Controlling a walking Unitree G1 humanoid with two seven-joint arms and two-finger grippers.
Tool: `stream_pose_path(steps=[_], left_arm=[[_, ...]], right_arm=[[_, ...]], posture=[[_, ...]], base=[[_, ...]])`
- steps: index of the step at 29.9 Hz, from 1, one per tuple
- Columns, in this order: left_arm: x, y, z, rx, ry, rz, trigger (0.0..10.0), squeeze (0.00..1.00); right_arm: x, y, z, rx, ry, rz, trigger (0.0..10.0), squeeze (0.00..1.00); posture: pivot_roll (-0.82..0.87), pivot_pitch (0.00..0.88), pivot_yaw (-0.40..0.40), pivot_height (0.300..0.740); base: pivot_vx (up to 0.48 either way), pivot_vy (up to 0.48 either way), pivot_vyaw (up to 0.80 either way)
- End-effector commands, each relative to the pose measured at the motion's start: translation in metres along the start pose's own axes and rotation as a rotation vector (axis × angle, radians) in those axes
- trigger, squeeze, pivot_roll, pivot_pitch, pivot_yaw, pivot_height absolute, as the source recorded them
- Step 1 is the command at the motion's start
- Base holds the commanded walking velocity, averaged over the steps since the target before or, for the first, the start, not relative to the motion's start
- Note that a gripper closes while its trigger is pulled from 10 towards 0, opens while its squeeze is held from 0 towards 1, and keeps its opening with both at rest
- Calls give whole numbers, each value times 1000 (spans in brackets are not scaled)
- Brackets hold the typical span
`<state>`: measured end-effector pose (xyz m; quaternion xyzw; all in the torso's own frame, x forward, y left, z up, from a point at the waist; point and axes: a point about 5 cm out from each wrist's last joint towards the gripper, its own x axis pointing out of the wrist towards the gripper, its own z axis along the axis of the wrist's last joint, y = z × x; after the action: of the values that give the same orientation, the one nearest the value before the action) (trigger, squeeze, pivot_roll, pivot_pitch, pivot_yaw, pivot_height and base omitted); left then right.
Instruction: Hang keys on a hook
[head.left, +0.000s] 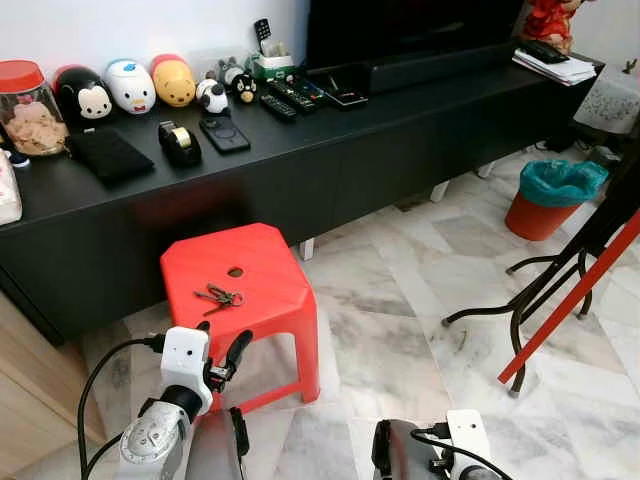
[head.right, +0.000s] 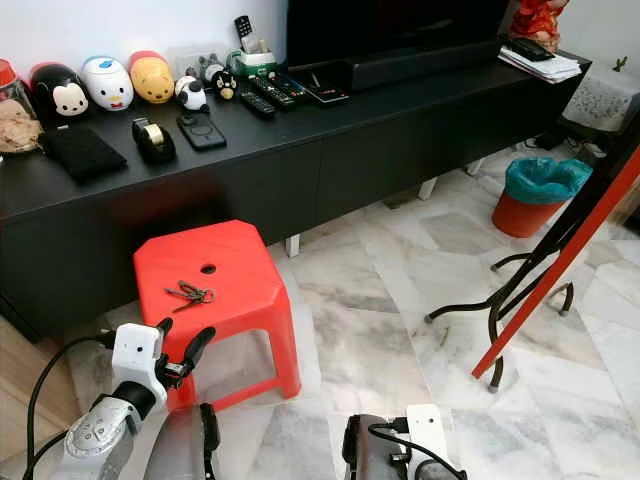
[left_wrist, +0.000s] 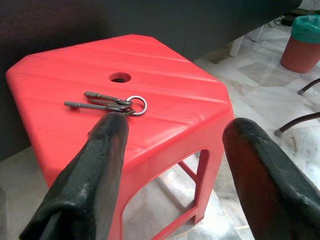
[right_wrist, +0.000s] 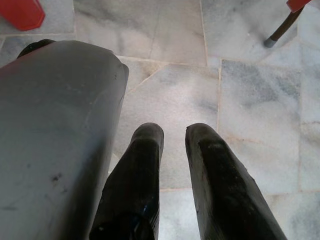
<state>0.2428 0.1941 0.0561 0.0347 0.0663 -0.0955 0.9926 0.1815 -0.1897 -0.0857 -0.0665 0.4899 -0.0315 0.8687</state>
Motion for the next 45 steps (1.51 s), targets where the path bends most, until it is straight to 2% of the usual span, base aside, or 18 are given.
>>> stream_pose_path(steps=[1, 45], left_arm=[[2, -3, 0, 6, 7, -11, 10000, 0], [6, -1, 3, 24, 2, -2, 10000, 0]], right_arm=[[-2, -1, -20, -6, 80, 2, 10000, 0], [-2, 2, -17, -9, 75, 8, 10000, 0]], posture=[[73, 52, -105, 567], [72, 53, -101, 567]], base=[[0, 311, 0], [0, 284, 0]])
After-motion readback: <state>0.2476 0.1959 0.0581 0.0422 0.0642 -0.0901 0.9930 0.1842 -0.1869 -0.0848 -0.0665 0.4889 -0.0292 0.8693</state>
